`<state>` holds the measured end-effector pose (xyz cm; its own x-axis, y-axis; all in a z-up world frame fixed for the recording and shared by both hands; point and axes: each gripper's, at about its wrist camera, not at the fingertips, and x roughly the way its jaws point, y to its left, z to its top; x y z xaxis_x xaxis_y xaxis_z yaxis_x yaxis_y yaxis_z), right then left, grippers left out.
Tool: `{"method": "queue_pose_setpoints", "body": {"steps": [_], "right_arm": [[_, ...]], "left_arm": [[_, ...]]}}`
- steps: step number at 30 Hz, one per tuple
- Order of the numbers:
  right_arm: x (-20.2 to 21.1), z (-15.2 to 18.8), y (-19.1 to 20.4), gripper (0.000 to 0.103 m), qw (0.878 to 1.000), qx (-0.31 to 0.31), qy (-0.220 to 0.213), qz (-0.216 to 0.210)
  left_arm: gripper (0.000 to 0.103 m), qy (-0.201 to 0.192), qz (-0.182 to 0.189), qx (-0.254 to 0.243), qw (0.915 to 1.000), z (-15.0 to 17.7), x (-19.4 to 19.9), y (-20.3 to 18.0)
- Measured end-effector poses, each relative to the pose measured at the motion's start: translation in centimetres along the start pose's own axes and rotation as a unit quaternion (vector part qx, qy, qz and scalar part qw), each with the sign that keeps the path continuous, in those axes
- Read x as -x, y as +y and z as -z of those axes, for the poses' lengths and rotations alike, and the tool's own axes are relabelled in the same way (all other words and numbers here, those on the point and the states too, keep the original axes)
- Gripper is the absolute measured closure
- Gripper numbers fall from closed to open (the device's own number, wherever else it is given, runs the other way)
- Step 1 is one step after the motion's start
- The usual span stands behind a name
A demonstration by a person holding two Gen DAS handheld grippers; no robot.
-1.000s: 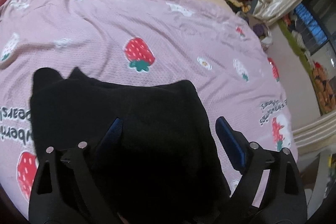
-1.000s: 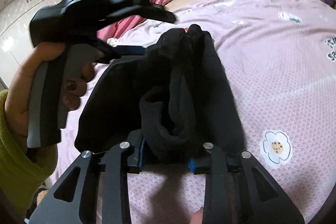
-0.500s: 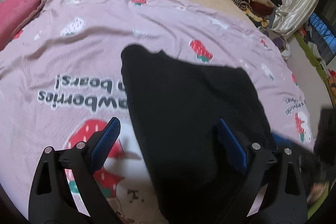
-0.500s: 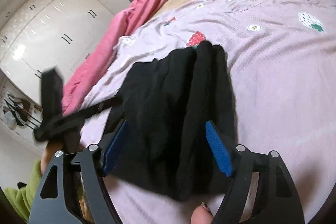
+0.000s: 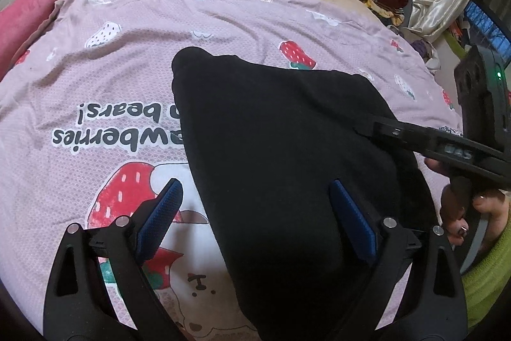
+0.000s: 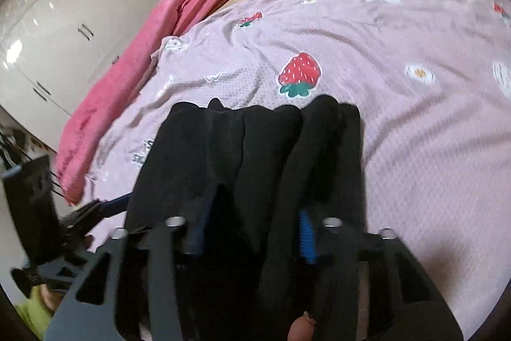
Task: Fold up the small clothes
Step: 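Lower the folded side onto the sweatshirt and open both tools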
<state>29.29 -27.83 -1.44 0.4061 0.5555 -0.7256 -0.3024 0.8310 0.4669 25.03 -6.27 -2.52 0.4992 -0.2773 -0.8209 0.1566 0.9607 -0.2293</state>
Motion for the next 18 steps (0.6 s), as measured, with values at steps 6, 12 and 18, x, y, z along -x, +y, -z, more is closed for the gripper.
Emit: {"method": "queue_pose_setpoints", "body": {"steps": [6,12,18], "right_arm": [[1.3,-0.8,2.2,0.093,0.996,0.076,-0.039,0.041],[3.2,-1.6,1.2,0.094,0.993,0.082,-0.059,0.057],[0.3,-0.2,-3.1,0.091,0.997,0.02,-0.013,0.07]], "left_arm": [[0.015,0.006,0.007,0.011,0.9999,0.0,0.2,0.2],[0.014,0.002,0.016,-0.005,0.9999,0.0,0.8,-1.0],[0.013,0.022,0.018,-0.012,0.9995,0.9,-0.5,-1.8]]}}
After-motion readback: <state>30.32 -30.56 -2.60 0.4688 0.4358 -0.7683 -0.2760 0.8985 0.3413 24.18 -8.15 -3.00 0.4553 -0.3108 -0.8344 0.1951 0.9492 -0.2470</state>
